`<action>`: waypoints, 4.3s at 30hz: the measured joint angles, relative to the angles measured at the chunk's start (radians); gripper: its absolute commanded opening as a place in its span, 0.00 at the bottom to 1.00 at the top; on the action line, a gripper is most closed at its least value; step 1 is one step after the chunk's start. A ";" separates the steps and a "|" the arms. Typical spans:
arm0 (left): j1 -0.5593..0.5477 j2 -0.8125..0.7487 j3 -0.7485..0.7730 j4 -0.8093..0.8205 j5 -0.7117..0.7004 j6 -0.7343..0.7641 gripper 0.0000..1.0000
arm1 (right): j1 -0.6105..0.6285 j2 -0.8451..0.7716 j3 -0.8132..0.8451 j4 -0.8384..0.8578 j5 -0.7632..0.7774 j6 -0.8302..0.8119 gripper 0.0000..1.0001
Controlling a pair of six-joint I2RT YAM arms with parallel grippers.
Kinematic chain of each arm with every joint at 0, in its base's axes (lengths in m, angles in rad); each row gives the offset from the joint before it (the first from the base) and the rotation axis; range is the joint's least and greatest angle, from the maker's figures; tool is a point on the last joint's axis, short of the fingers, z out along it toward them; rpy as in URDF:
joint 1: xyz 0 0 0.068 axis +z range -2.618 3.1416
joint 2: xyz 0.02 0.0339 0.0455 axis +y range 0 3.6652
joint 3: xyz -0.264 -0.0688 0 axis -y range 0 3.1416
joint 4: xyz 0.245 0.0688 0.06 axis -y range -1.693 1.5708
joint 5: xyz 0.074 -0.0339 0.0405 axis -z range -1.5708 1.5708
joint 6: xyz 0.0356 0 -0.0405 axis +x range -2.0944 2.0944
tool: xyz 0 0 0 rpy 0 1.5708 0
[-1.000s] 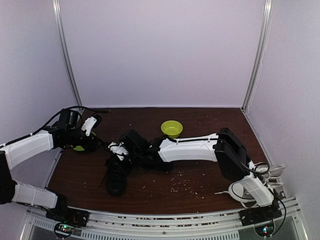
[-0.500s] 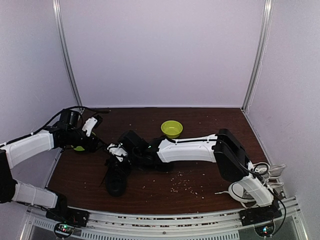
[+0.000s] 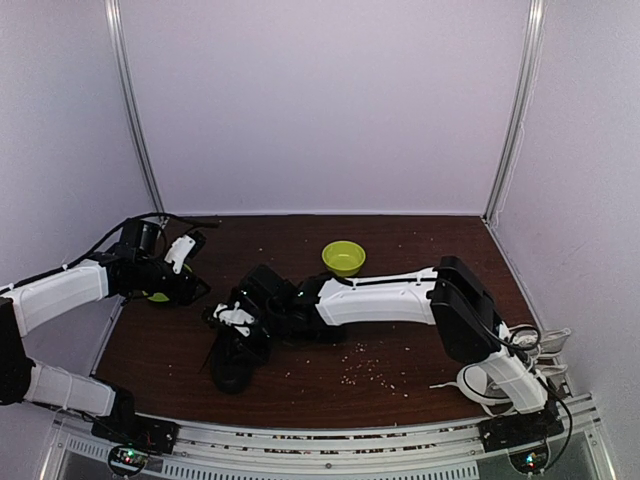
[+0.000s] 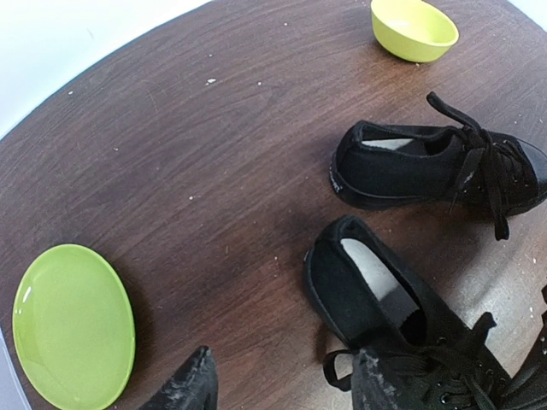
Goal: Tie the shoes
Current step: Adjust the crossed shoelace on the shoelace, then pull the loops with the shoelace from the shoe.
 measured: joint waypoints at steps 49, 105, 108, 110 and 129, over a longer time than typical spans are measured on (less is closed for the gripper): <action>-0.015 0.117 -0.107 -0.080 -0.024 0.761 0.64 | -0.179 -0.023 -0.065 0.304 -0.151 0.501 0.41; -0.085 0.388 0.175 -0.235 -0.131 0.605 0.00 | -0.166 -0.011 -0.078 0.095 -0.195 0.336 0.00; -0.085 0.388 0.175 -0.223 -0.152 0.594 0.00 | -0.161 -0.032 -0.100 0.080 -0.195 0.316 0.00; -0.085 0.388 0.175 -0.209 -0.164 0.589 0.00 | -0.157 -0.043 -0.111 0.078 -0.196 0.305 0.00; -0.085 0.356 0.158 -0.146 -0.241 0.560 0.00 | -0.112 -0.054 -0.117 -0.006 -0.172 0.177 0.00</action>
